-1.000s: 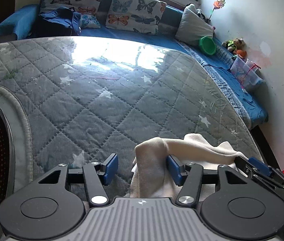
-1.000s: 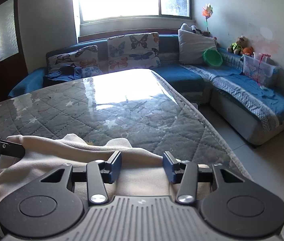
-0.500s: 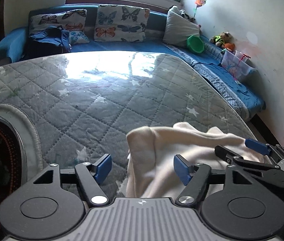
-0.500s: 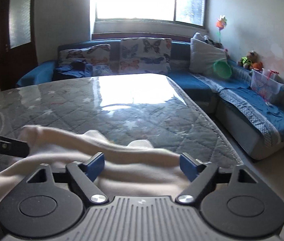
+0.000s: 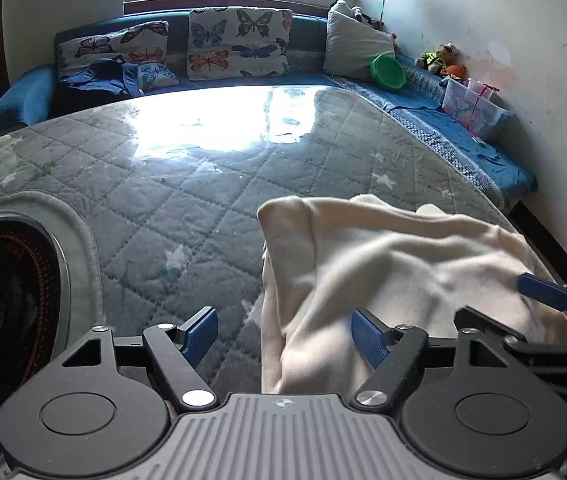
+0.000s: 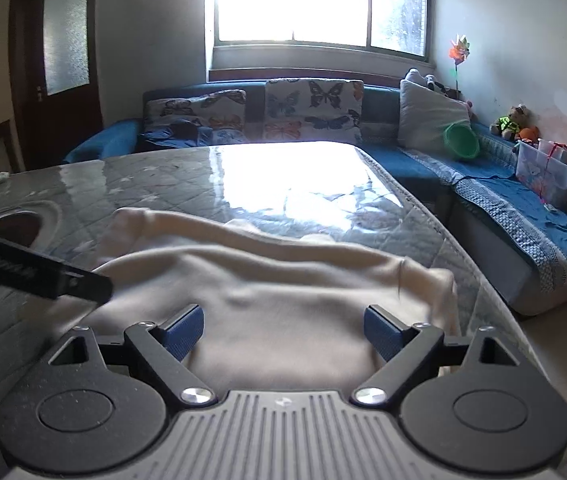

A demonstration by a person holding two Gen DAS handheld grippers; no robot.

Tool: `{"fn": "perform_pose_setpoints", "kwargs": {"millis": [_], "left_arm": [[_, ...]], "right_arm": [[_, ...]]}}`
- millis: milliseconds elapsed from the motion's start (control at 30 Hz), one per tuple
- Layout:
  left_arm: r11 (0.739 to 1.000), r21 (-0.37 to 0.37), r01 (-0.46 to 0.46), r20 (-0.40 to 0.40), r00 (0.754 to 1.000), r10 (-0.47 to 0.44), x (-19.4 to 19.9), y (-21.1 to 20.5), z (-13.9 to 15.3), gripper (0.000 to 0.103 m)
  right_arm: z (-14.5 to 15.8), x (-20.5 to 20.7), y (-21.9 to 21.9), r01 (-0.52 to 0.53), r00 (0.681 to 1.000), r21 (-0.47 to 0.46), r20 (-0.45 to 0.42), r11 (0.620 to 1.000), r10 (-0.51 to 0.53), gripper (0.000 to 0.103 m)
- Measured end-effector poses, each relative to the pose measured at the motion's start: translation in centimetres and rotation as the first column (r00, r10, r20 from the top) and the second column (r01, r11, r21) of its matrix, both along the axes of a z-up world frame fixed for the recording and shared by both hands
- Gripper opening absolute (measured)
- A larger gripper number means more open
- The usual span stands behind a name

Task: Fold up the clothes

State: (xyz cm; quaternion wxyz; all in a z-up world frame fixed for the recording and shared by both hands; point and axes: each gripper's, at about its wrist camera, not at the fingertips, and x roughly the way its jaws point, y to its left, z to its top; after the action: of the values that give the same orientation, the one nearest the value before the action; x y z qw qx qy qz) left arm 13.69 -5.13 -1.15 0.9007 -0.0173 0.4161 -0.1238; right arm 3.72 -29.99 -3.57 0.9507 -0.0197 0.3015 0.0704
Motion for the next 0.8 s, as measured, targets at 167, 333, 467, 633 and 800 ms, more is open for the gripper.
{"fn": "perform_pose_setpoints", "kwargs": {"millis": [167,333,467,633,800], "left_arm": [[1.000,0.017,-0.001,-0.005,1.000,0.001,-0.8,0.0,-0.6,0.078],[0.999,0.037,0.008,0.002,1.000,-0.008,-1.6,0.0,-0.8,0.078],[0.998,0.060,0.019,0.006,1.000,-0.019,-2.1,-0.1,-0.9,0.077],[0.997,0.069,0.028,0.020,0.999,-0.029,-3.1,-0.2,-1.0,0.067],[0.995,0.078,0.060,0.028,0.998,-0.063,-4.5,-0.8,-0.6,0.045]], "right_arm": [[-0.9,-2.0,-0.3,0.000,1.000,0.019,-0.015,1.000,0.000,0.089],[-0.7,-2.6,-0.5,-0.002,1.000,0.037,-0.029,0.999,0.003,0.090],[-0.4,-2.5,-0.4,-0.019,0.999,0.028,-0.027,0.999,0.020,0.091],[-0.5,-2.7,-0.4,-0.048,0.998,0.011,-0.028,0.999,0.048,0.092],[-0.5,-3.2,0.0,-0.103,0.994,-0.035,-0.041,0.994,0.102,0.095]]}}
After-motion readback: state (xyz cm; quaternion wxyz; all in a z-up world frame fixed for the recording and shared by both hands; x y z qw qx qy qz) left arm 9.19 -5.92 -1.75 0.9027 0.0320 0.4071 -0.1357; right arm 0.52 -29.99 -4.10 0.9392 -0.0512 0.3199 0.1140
